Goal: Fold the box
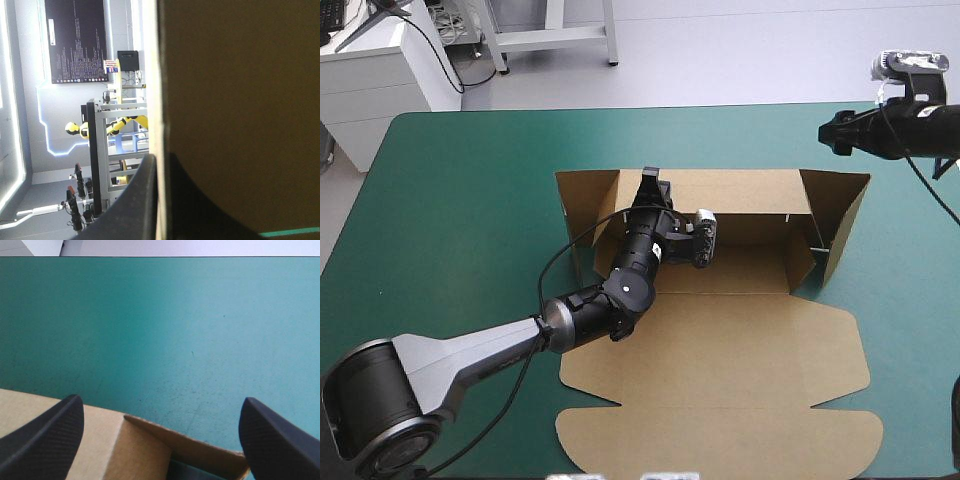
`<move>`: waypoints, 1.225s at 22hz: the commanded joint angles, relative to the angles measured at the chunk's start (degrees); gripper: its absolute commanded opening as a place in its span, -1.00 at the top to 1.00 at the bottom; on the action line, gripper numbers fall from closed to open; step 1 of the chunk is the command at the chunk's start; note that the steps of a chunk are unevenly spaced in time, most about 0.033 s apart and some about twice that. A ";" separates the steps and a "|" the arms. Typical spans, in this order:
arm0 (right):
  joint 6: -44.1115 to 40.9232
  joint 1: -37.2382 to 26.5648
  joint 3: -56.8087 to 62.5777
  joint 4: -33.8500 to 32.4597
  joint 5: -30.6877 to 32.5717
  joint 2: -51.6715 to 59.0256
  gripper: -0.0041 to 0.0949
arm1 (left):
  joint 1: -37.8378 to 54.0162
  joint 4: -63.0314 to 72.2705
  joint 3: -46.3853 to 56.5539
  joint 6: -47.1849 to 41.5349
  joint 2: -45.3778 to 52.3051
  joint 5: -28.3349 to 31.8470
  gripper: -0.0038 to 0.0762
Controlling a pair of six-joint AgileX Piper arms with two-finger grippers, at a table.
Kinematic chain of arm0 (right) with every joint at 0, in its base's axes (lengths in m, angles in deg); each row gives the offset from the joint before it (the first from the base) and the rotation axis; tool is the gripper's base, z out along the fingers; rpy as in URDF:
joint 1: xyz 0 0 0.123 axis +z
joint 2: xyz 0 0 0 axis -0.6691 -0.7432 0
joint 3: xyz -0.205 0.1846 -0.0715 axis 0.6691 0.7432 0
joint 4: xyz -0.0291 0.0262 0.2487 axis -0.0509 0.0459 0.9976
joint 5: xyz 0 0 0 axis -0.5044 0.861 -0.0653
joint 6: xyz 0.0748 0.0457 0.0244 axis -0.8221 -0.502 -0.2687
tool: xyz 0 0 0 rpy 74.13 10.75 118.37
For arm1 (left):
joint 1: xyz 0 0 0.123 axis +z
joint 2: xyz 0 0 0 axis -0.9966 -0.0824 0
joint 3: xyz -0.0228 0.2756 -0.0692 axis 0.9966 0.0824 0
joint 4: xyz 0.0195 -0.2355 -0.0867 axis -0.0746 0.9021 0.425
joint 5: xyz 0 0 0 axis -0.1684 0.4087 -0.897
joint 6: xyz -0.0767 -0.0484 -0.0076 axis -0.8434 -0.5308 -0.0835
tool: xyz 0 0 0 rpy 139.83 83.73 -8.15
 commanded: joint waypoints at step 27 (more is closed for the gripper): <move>7.79 -1.68 0.79 -2.70 12.50 -7.93 -0.66 | -0.26 1.60 -0.91 -2.32 1.84 -5.90 0.92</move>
